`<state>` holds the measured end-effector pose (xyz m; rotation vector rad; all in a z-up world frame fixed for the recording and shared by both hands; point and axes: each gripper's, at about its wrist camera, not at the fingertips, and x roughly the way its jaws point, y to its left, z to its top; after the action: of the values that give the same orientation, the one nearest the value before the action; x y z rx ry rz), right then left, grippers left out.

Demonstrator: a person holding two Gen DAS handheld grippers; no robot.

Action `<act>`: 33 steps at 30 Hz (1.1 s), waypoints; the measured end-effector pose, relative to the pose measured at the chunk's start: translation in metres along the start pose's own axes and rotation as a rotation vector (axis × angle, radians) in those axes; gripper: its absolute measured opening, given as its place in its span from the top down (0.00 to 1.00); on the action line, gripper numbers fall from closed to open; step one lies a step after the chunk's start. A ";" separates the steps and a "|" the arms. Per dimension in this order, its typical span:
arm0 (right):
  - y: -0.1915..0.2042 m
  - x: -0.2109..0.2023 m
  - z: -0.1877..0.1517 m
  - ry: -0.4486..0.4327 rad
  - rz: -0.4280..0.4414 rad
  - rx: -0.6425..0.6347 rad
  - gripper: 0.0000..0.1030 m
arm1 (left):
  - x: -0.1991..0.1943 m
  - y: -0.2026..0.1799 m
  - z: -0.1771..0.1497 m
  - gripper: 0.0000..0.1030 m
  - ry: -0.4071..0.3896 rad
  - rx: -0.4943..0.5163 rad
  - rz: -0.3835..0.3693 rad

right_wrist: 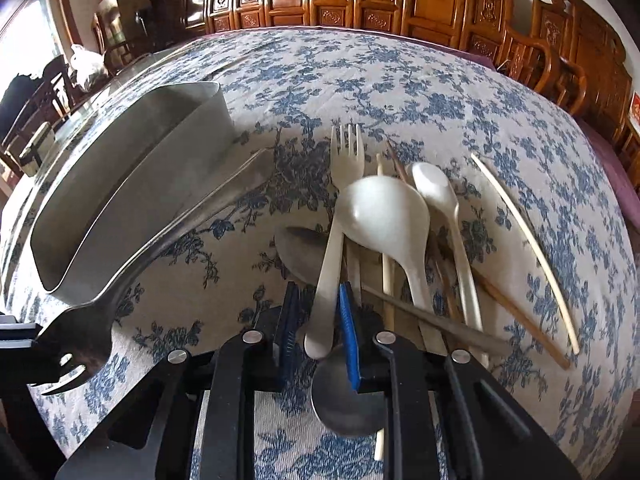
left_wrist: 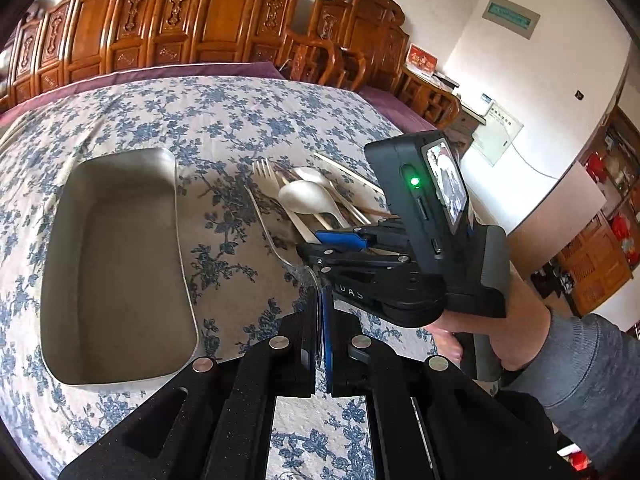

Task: Organize utensils
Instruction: 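Close the right gripper on the white plastic fork and lift it, then carry the white fork into the grey tray and open the right gripper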

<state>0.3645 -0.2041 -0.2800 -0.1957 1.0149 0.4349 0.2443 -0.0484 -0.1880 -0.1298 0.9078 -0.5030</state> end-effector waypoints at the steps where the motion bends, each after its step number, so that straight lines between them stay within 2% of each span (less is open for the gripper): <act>1: 0.000 0.001 0.001 0.002 -0.011 -0.002 0.84 | -0.001 0.000 0.001 0.99 -0.002 -0.001 0.000; 5: 0.002 -0.002 -0.002 -0.003 0.006 -0.005 0.88 | -0.007 0.002 0.003 0.99 -0.015 0.001 -0.001; 15: 0.010 -0.052 -0.006 -0.110 0.068 0.034 0.88 | -0.025 0.000 0.007 0.99 -0.046 0.015 0.026; 27: 0.022 -0.096 0.000 -0.188 0.115 0.036 0.87 | -0.052 0.020 0.024 0.99 -0.054 0.025 0.112; 31: 0.029 -0.100 0.004 -0.200 0.132 0.024 0.87 | -0.055 0.035 0.028 0.97 -0.045 0.015 0.101; 33: 0.033 -0.101 0.006 -0.203 0.139 0.016 0.87 | -0.059 0.039 0.028 0.98 -0.045 -0.003 0.060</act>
<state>0.3089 -0.1982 -0.1897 -0.0652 0.8343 0.5612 0.2505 0.0103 -0.1403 -0.1159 0.8665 -0.4418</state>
